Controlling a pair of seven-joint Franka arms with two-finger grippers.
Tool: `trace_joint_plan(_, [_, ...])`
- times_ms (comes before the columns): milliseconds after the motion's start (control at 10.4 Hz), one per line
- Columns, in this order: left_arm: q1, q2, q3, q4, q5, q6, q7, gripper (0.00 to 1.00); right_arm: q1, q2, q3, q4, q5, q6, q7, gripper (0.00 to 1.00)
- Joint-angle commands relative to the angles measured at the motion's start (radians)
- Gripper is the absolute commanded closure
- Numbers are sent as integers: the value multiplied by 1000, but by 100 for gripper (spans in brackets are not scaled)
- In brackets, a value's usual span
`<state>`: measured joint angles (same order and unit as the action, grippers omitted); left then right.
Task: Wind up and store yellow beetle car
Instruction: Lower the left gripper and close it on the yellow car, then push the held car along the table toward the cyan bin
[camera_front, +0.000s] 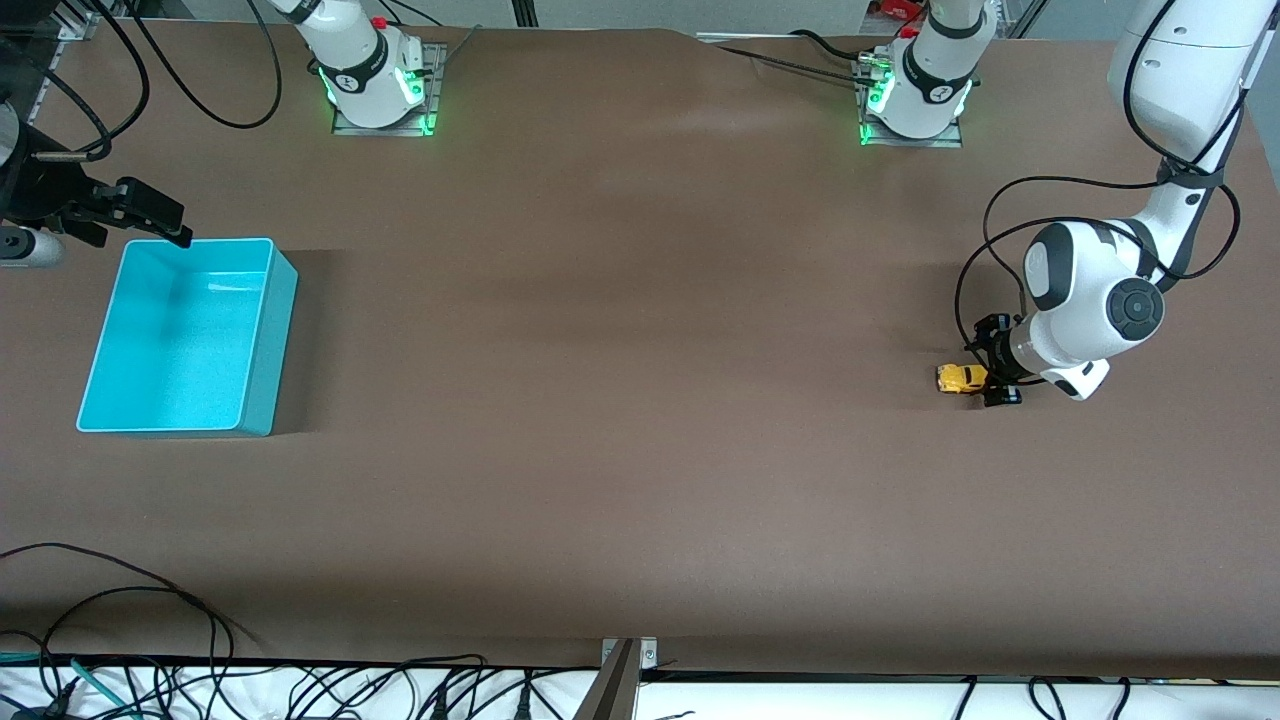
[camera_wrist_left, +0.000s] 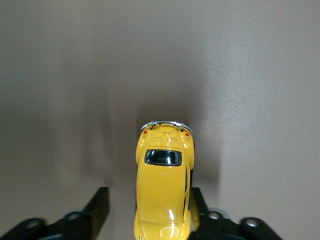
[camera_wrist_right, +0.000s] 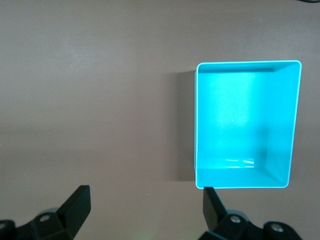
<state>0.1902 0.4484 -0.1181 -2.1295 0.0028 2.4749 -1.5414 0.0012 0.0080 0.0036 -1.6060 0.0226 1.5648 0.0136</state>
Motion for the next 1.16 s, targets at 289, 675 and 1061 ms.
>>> trace_joint_plan(289, [-20,-85,-58,5,16,-79,-43,100,-7,-2,4,14,14,-12,9,0])
trace_joint_plan(675, [-84,-19,-104,13,13,-67,-103,100,-7,-2,4,14,16,-12,9,0])
trace_joint_plan(1061, [-100,42,-100,11,16,-18,-108,100,-7,-2,4,14,14,-12,9,0])
